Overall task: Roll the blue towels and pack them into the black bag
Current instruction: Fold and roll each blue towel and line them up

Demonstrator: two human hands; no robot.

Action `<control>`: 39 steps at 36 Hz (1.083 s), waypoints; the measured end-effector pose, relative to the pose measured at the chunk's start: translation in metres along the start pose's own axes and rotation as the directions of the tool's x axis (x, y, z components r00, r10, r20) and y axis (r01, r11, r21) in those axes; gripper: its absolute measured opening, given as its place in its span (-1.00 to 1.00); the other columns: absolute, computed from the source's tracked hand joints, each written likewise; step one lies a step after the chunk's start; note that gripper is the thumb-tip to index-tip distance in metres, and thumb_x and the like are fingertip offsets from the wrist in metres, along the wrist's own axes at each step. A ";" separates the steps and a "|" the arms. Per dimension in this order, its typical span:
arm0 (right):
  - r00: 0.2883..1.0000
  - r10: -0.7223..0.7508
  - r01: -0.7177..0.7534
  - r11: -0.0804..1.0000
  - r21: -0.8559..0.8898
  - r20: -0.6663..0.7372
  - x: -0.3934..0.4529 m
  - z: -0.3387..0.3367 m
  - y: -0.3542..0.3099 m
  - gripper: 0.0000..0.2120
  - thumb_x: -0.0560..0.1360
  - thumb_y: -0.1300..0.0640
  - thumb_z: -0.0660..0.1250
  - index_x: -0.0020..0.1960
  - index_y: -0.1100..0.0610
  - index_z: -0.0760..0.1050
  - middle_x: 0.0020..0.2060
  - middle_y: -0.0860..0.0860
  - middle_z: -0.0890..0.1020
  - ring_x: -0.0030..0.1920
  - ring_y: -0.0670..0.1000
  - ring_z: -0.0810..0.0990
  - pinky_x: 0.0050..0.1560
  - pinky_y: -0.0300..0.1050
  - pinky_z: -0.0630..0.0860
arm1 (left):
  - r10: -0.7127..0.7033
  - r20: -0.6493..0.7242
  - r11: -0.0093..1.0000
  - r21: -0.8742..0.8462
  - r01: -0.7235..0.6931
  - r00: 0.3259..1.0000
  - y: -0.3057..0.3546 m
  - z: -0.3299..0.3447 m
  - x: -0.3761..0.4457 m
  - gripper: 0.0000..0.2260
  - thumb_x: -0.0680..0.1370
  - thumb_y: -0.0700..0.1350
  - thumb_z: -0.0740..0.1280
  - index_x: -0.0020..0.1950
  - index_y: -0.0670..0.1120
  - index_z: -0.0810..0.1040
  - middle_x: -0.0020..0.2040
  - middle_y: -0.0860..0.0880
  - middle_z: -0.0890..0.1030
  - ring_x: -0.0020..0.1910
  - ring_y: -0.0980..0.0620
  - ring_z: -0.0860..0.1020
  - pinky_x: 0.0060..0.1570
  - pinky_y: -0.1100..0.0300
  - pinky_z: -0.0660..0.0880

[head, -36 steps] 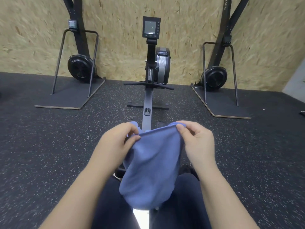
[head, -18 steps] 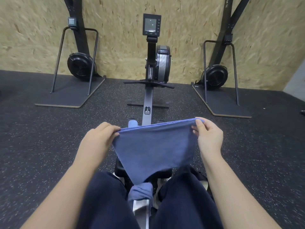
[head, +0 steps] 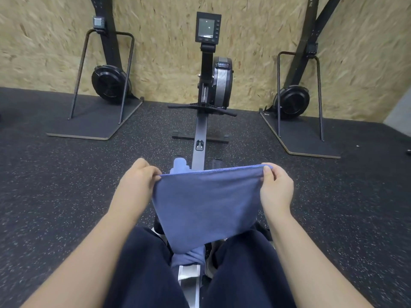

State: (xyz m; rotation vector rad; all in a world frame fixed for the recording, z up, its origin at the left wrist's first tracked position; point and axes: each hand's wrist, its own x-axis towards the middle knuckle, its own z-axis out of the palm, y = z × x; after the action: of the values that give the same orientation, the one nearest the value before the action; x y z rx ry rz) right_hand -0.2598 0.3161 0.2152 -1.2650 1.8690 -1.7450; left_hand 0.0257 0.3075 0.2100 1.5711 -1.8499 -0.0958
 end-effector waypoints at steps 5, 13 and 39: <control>1.000 0.011 -0.013 0.996 -0.091 -0.016 -0.001 -0.001 0.013 -0.79 0.61 0.19 0.15 0.01 0.06 0.56 -0.07 -0.05 0.61 0.09 0.11 0.50 0.18 0.04 0.42 | 0.087 -0.029 0.995 -0.035 -0.088 0.996 -0.005 0.002 -0.003 -0.89 0.51 -0.31 0.34 -0.15 -0.11 0.53 -0.07 0.09 0.35 -0.05 0.04 0.35 -0.08 0.28 0.20; 0.994 0.109 -0.109 0.992 -0.064 0.005 -0.006 0.001 0.011 -0.77 0.64 0.18 0.06 0.13 0.23 0.46 -0.03 0.03 0.52 -0.01 0.05 0.46 -0.04 -0.18 0.27 | -0.132 0.053 0.960 -0.242 0.141 0.990 0.008 0.004 -0.009 -0.84 0.61 -0.13 0.24 -0.16 0.01 0.34 -0.09 0.08 0.39 -0.11 0.05 0.41 -0.10 0.12 0.31; 0.893 -0.008 -0.030 0.997 0.077 0.450 -0.069 -0.015 -0.059 -0.85 0.56 0.20 0.27 -0.11 0.06 0.59 -0.41 -0.19 0.63 -0.40 -0.24 0.51 -0.29 -0.30 0.42 | 0.117 0.218 0.728 -0.683 0.066 0.969 0.088 -0.017 -0.035 -0.75 0.64 -0.19 0.19 -0.05 0.10 0.59 -0.10 0.17 0.66 -0.09 0.21 0.56 0.00 0.36 0.42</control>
State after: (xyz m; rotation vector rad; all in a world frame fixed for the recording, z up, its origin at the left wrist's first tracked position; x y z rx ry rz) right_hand -0.2082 0.3843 0.2489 -1.4704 1.5167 -1.3530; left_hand -0.0385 0.3675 0.2488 1.0236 -1.7148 -0.9059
